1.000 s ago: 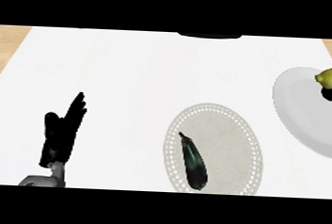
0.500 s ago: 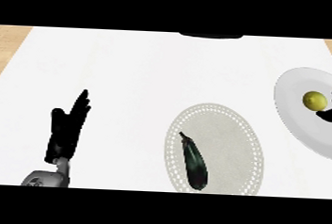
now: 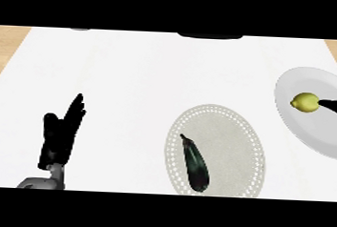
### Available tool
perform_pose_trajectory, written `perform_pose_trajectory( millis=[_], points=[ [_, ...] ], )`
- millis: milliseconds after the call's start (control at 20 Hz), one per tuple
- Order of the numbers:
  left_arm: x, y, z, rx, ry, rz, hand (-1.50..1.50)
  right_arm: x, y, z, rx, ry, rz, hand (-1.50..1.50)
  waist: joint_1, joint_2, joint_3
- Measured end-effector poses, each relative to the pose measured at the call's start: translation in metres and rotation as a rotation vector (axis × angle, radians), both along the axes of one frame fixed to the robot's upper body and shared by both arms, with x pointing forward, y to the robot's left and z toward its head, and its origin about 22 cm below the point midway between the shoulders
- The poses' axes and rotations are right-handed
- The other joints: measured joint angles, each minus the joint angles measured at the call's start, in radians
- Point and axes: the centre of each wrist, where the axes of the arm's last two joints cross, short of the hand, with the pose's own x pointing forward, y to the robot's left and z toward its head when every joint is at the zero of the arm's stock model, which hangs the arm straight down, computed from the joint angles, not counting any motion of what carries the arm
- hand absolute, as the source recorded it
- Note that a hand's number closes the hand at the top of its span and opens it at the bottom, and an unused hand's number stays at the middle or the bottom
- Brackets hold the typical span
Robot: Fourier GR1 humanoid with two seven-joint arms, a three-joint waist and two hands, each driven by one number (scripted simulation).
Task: Pick the lemon from the placemat and place it in the plate
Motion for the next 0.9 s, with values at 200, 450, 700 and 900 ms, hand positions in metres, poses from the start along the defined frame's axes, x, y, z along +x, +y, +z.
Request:
perform_pose_trajectory(
  millis=[200, 450, 700, 900],
  points=[
    [-0.002, 0.002, -0.002, -0.002, 0.001, 0.006, 0.0, -0.012, -0.018, 0.004, 0.155, -0.184, -0.031, -1.5, -0.004, 0.0, 0.0],
    [-0.001, -0.001, 0.004, -0.007, -0.001, -0.003, 0.0, -0.04, -0.043, -0.006, 0.274, -0.271, -0.017, -1.5, -0.001, 0.0, -0.001],
    [0.002, -0.001, -0.005, -0.003, -0.002, 0.0, 0.0, -0.058, -0.051, -0.02, 0.317, -0.318, 0.017, -1.5, 0.002, 0.001, -0.002],
    [0.003, 0.003, 0.0, -0.002, -0.004, -0.006, 0.0, -0.061, -0.05, -0.027, 0.322, -0.338, 0.045, -1.5, 0.005, 0.002, -0.001]
  ],
)
